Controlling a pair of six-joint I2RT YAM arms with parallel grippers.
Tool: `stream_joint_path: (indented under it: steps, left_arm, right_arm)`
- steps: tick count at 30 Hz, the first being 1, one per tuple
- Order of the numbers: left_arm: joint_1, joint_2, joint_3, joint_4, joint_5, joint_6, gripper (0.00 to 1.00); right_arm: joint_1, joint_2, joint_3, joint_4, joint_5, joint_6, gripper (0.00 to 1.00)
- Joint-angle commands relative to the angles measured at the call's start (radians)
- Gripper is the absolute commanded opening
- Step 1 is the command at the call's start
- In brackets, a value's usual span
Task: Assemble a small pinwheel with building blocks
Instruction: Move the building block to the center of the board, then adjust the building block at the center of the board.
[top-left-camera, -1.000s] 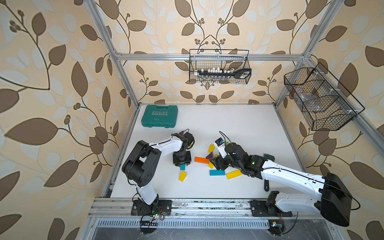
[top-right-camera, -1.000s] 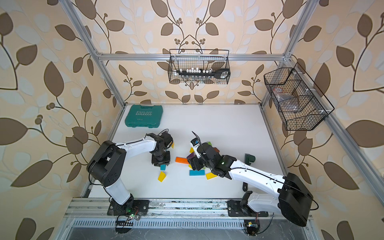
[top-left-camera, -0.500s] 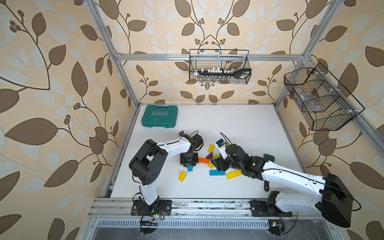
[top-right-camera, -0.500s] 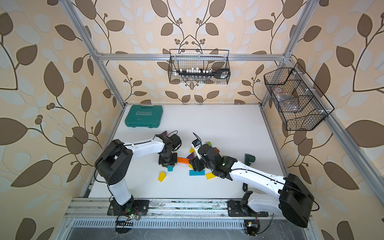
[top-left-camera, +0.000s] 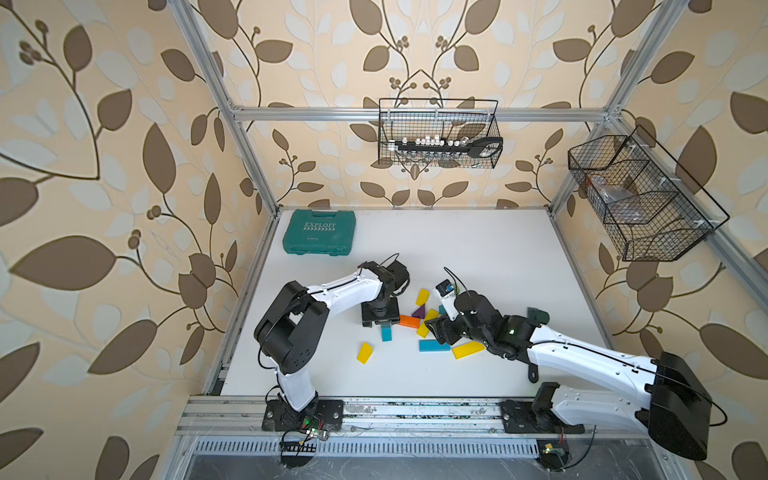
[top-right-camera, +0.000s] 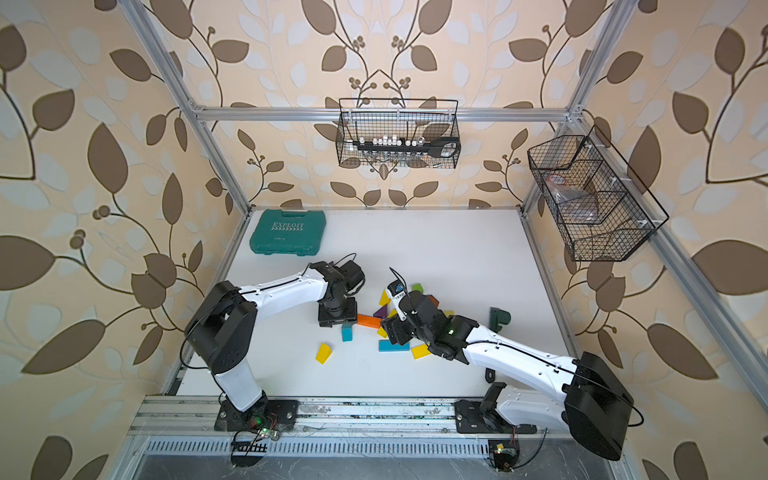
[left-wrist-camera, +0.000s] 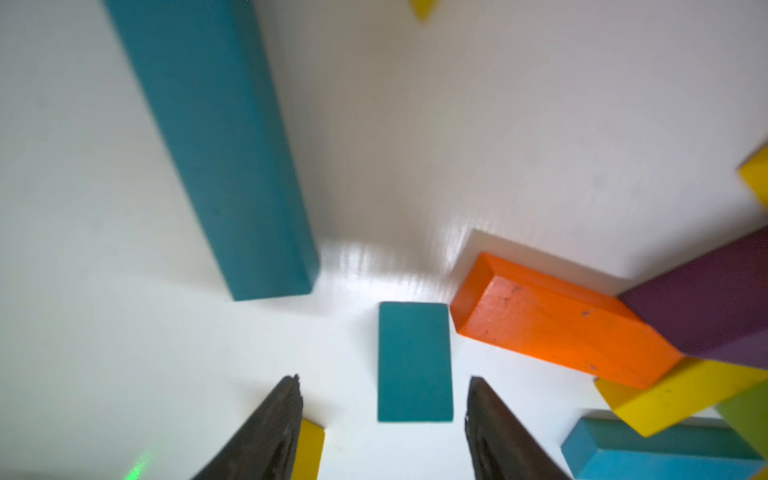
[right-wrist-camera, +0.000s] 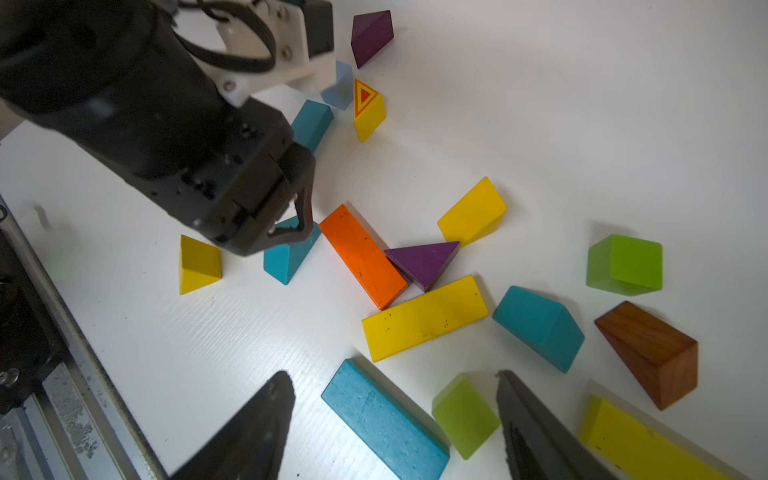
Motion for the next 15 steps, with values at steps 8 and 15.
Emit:
stream_joint_path:
  steps: [8, 15]
  left_arm:
    - [0.156, 0.055, 0.053, 0.006, -0.026, 0.129, 0.63]
    - [0.191, 0.140, 0.066, 0.058, 0.001, 0.180, 0.49]
  right_arm:
    - [0.005, 0.002, -0.008, 0.006, 0.016, 0.012, 0.78]
    - [0.006, 0.005, -0.004, 0.001, 0.023, 0.006, 0.78]
